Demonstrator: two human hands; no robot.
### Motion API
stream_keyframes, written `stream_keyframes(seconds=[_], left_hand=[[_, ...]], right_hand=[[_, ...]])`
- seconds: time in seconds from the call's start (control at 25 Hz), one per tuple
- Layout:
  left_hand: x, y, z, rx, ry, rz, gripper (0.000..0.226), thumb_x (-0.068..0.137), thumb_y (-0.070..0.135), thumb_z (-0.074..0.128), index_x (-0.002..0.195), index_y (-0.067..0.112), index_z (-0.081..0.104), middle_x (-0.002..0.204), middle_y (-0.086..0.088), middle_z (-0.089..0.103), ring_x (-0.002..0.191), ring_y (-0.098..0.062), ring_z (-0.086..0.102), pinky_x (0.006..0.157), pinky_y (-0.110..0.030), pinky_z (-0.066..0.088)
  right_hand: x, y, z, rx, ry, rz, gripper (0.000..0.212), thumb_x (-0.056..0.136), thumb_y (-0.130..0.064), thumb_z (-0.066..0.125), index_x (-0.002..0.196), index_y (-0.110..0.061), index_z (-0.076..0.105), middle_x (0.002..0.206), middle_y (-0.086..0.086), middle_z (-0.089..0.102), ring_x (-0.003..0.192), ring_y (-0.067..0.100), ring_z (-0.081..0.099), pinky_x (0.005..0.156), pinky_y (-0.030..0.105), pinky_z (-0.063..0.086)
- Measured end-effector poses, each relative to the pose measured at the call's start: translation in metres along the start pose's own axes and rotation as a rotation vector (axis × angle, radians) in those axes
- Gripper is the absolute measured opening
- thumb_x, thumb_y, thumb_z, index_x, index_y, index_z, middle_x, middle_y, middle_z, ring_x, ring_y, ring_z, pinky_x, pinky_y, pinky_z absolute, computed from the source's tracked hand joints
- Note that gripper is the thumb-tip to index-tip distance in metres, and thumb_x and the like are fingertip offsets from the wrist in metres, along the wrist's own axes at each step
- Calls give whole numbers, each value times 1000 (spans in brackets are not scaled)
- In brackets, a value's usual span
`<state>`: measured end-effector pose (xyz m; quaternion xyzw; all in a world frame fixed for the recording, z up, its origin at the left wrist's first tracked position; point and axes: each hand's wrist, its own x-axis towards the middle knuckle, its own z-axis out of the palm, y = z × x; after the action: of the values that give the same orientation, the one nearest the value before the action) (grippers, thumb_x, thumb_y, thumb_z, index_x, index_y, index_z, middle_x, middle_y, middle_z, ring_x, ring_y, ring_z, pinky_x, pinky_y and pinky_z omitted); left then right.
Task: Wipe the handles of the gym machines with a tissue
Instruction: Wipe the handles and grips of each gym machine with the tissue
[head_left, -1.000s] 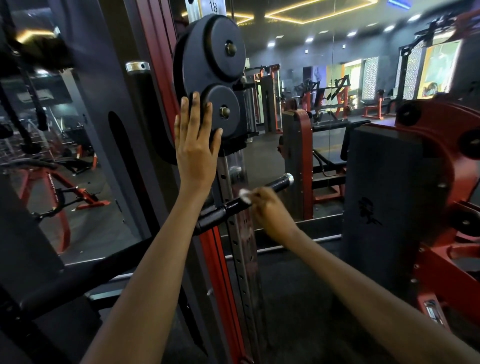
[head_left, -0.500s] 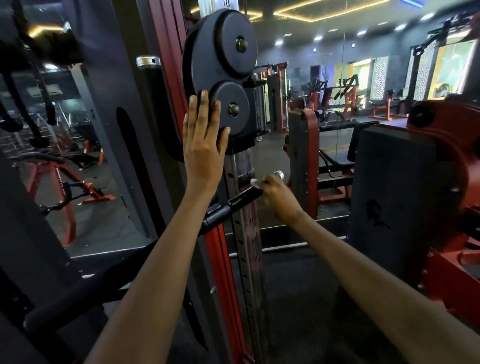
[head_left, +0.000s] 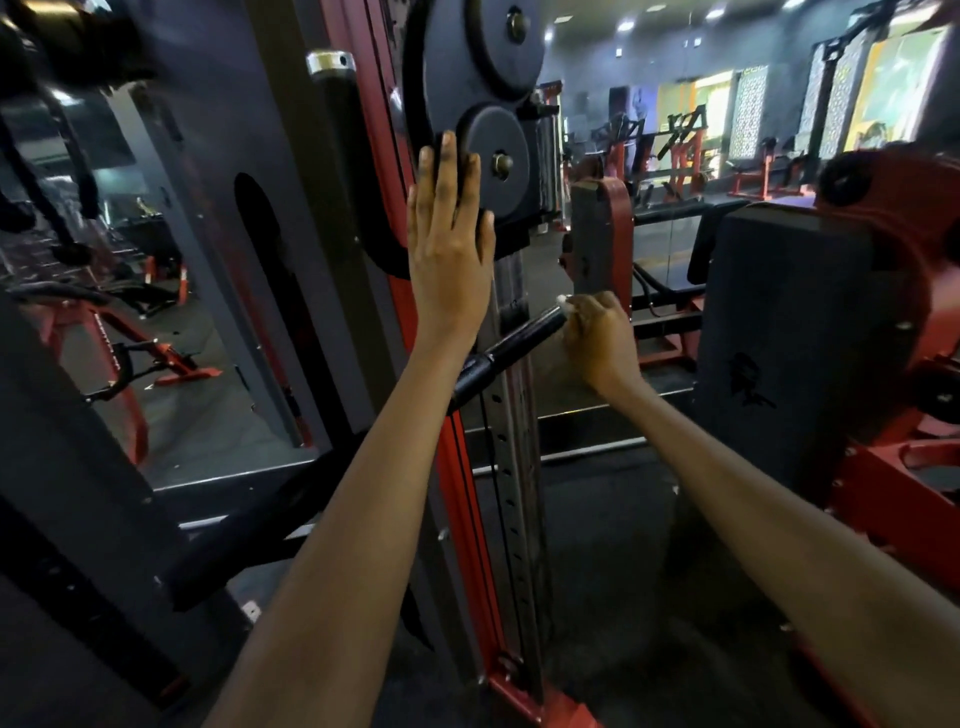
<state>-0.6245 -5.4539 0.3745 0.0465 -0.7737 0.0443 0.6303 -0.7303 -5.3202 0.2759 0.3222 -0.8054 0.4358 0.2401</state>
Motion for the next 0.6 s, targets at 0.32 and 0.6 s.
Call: stream_keyframes(seconds=[0.32, 0.6], left_hand=[[-67, 37, -37, -214, -293, -48, 53, 100, 31, 46, 150, 19, 32, 160, -8, 22, 149, -26, 13, 121, -45, 17], [-123, 70, -85, -239, -742, -158, 54, 102, 40, 40, 152, 19, 30, 158, -5, 28, 147, -20, 20, 119, -33, 14]], right_hand=[[-30, -36, -53, -295, 115, -16, 16, 90, -17, 55, 101, -11, 65, 100, 10, 64, 91, 28, 61, 77, 42, 52], [-119, -56, -102, -452, 72, 106, 22, 88, -21, 60, 109, -13, 63, 114, 8, 59, 107, 26, 55, 94, 43, 44]])
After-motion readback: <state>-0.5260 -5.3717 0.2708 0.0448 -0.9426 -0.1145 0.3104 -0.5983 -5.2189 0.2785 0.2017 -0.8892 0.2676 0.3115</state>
